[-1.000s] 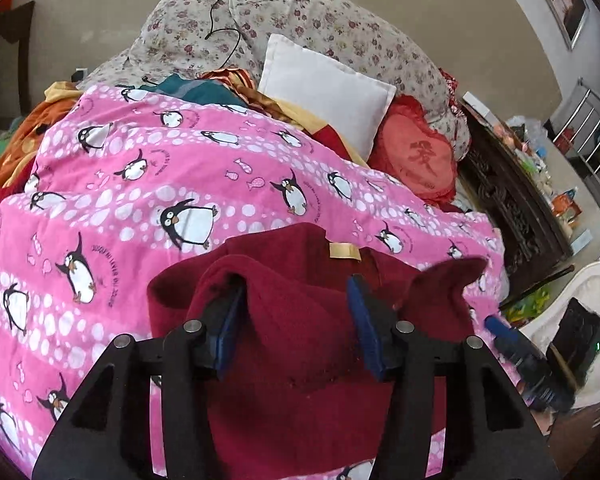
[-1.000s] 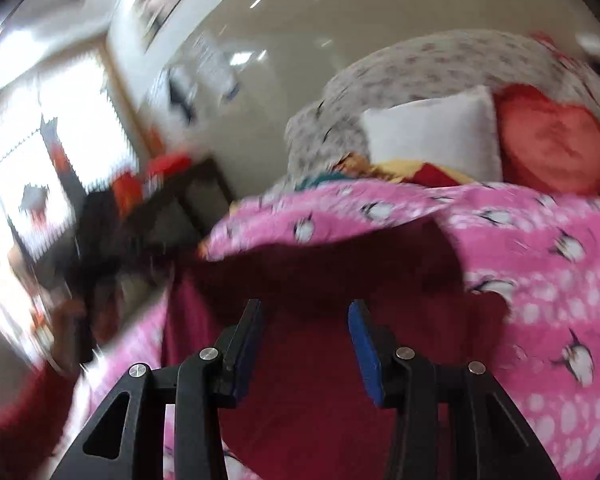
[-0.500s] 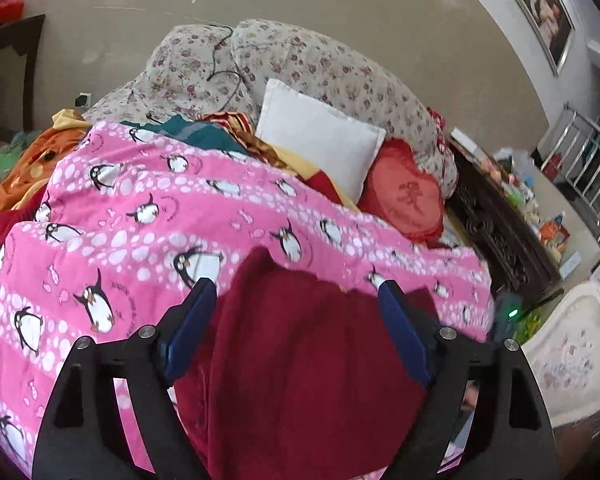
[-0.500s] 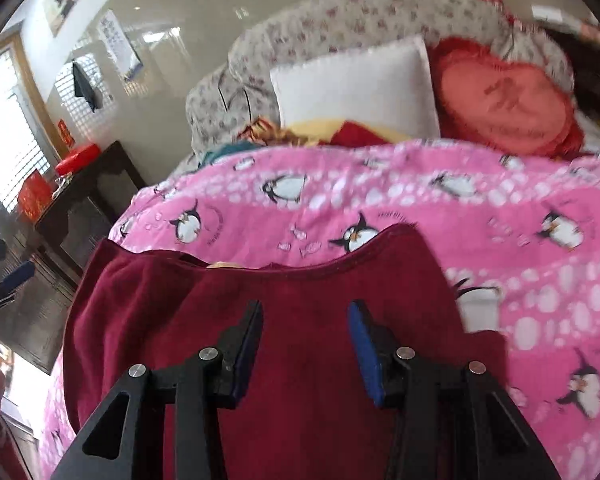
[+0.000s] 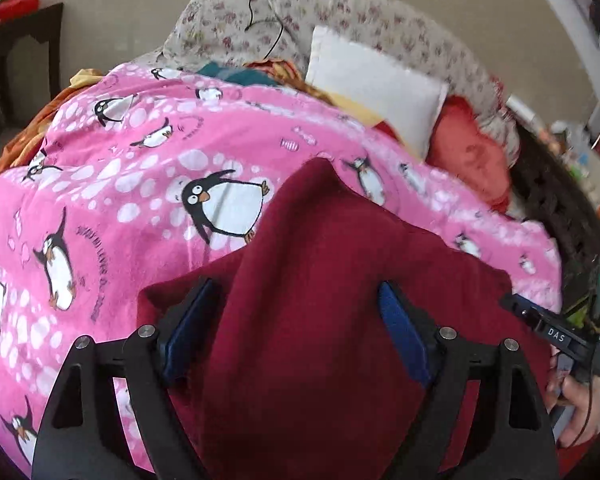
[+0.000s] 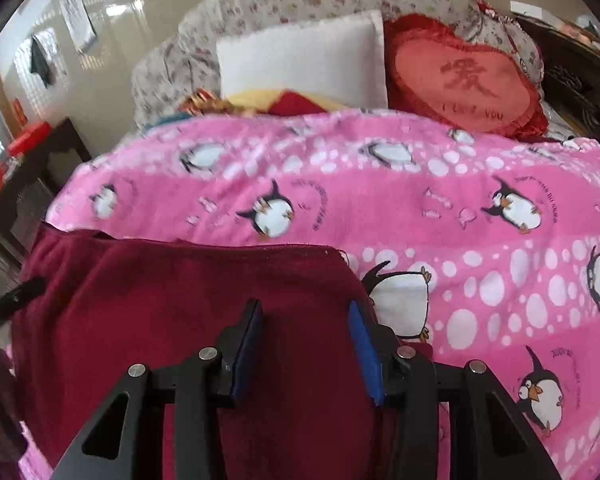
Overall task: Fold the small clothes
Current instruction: 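Lay the hem over toward the collar and open both tools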
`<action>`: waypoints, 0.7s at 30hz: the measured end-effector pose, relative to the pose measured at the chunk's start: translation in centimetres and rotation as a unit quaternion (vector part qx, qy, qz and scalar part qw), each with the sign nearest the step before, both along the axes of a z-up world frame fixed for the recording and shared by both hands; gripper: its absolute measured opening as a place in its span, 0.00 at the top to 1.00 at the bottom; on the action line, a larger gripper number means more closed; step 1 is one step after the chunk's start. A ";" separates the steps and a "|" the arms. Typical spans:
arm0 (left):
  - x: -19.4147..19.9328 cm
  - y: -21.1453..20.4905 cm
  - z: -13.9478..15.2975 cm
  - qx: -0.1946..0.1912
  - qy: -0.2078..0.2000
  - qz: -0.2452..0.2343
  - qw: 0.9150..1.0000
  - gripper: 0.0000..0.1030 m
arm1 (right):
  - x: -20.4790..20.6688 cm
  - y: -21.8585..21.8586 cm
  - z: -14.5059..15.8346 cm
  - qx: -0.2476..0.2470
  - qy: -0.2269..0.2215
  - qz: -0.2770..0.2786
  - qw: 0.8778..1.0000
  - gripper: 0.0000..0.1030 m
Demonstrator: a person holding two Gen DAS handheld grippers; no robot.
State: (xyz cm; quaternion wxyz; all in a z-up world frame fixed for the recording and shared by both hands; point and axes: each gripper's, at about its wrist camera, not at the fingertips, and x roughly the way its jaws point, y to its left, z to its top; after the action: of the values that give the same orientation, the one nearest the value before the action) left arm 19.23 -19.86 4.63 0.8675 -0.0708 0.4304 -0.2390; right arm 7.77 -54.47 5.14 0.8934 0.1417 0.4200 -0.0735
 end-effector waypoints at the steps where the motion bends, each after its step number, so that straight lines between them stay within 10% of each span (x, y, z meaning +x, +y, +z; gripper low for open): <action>1: -0.5 0.4 0.2 -0.001 0.003 -0.005 1.000 0.19 | -1.1 0.0 0.7 0.003 -0.014 0.005 1.000 0.58; 9: -9.5 6.3 2.6 -0.047 -0.009 -0.057 0.997 0.19 | -13.8 0.3 3.1 0.024 -0.053 0.041 0.997 0.42; 17: -14.3 8.4 -2.4 -0.053 0.038 -0.035 0.997 0.19 | -19.3 2.5 0.0 0.061 -0.054 0.069 0.994 0.42; 21: -14.2 7.4 -3.9 -0.018 0.023 -0.034 0.999 0.27 | -18.3 3.7 -2.0 0.073 -0.045 0.091 0.992 0.77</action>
State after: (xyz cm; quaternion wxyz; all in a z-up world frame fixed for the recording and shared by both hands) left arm 5.04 -12.43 0.73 0.8474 -0.0769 0.4480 -0.2743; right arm -10.50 -50.72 3.10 0.9015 0.1711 0.3950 0.0450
